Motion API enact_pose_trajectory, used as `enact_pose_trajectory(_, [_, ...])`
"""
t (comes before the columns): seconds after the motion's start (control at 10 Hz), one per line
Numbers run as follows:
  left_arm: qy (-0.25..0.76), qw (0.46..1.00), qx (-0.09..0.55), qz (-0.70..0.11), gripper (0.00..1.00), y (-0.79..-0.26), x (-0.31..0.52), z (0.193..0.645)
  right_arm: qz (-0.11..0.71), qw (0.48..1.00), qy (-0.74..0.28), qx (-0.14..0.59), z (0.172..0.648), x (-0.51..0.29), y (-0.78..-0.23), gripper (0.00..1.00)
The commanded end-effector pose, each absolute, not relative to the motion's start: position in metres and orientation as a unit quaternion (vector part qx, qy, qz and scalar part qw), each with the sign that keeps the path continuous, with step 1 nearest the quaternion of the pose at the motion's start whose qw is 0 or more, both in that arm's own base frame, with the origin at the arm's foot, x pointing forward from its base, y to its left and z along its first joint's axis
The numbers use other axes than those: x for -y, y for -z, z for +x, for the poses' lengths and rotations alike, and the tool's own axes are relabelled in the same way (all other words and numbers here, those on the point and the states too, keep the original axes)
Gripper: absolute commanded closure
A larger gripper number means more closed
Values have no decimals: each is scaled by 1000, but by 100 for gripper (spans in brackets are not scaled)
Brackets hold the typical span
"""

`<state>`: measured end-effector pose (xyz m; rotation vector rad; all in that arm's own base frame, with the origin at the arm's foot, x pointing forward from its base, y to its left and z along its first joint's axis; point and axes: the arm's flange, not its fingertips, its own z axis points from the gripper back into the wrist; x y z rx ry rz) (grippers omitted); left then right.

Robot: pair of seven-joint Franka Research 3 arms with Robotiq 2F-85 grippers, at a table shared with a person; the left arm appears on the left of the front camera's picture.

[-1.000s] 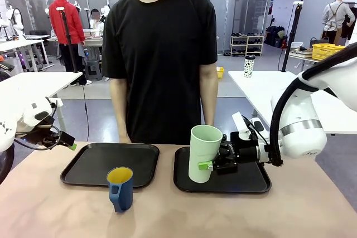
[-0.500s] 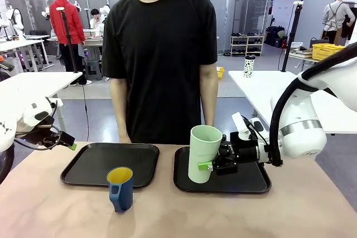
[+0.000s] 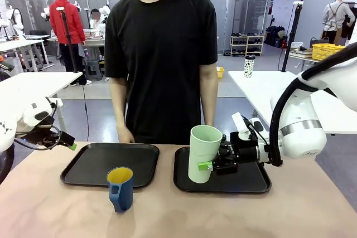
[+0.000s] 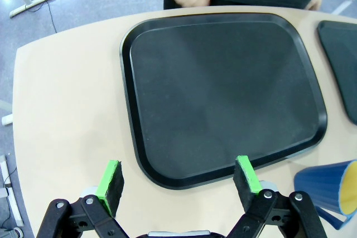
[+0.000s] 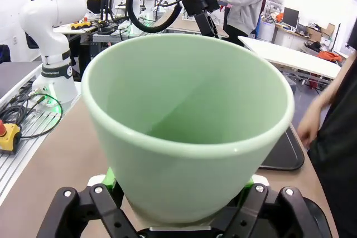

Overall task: Sort and store the cups by type.
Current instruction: Place the picked Reusable plastic cup into the Flat Tray indicated by the person.

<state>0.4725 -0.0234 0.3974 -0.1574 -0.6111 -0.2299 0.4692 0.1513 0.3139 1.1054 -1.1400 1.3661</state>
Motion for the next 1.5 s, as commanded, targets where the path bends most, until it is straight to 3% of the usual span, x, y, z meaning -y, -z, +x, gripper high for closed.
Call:
enact_pose_trajectory(0.0, [112,944,302,-77,0,-400,24,472,461,494,-569,469,471,-152,-314,49])
enact_pose_trajectory(0.7, [112,944,302,-77,0,-400,24,472,461,494,-569,469,471,-152,-314,49])
enact_pose_trajectory(0.8, [112,944,302,-77,0,-400,24,472,457,500,-565,471,469,-151,-314,14])
enact_pose_trajectory(1.4, [112,944,302,-77,0,-400,24,472,444,527,-577,439,486,-188,-324,14])
